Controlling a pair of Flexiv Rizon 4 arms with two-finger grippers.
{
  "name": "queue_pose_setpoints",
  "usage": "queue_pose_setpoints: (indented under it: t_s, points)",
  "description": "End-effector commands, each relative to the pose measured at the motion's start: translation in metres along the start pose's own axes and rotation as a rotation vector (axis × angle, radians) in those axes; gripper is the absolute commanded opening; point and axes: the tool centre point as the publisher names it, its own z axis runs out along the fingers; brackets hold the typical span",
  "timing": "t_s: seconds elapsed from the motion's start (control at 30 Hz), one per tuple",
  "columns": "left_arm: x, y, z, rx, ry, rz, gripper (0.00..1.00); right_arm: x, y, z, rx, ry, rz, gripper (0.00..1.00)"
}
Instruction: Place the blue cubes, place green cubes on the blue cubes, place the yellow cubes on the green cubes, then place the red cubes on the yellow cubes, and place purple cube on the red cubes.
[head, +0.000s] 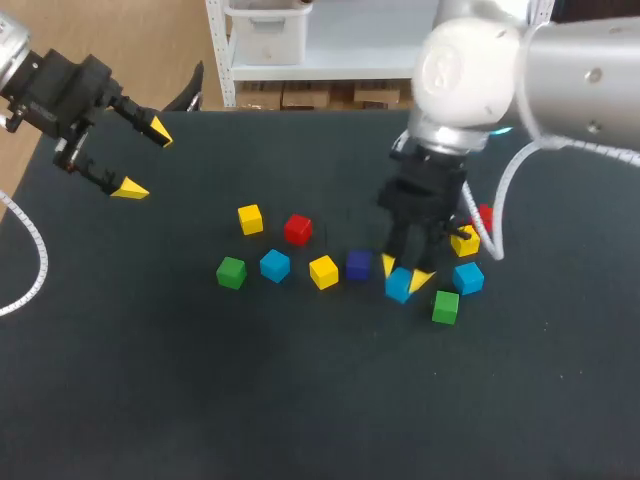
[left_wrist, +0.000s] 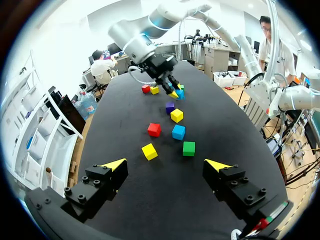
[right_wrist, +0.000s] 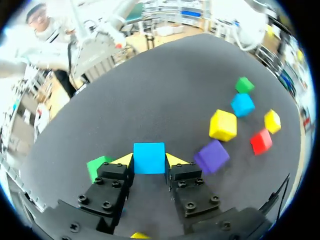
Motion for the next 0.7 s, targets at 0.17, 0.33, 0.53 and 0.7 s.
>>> queue_pose_setpoints:
  t_s: [0.17, 0.33, 0.53, 0.7]
  points:
    - [0.001, 0.0, 0.0, -0.002, -0.001, 0.003, 1.0, 0.024, -0.002, -0.035, 0.128, 0.045, 0.293, 0.0]
    - [0.001, 0.0, 0.0, -0.002, -0.001, 0.003, 1.0, 0.03, -0.031, -0.048, 0.212, 0.124, 0.449, 0.0]
    - [0.001, 0.0, 0.0, -0.002, -0.001, 0.003, 1.0, 0.021, -0.052, -0.049, 0.335, 0.18, 0.629, 0.0]
    - [0.001, 0.0, 0.0, -0.002, -0.001, 0.003, 1.0, 0.02, -0.063, -0.042, 0.375, 0.165, 0.74, 0.0]
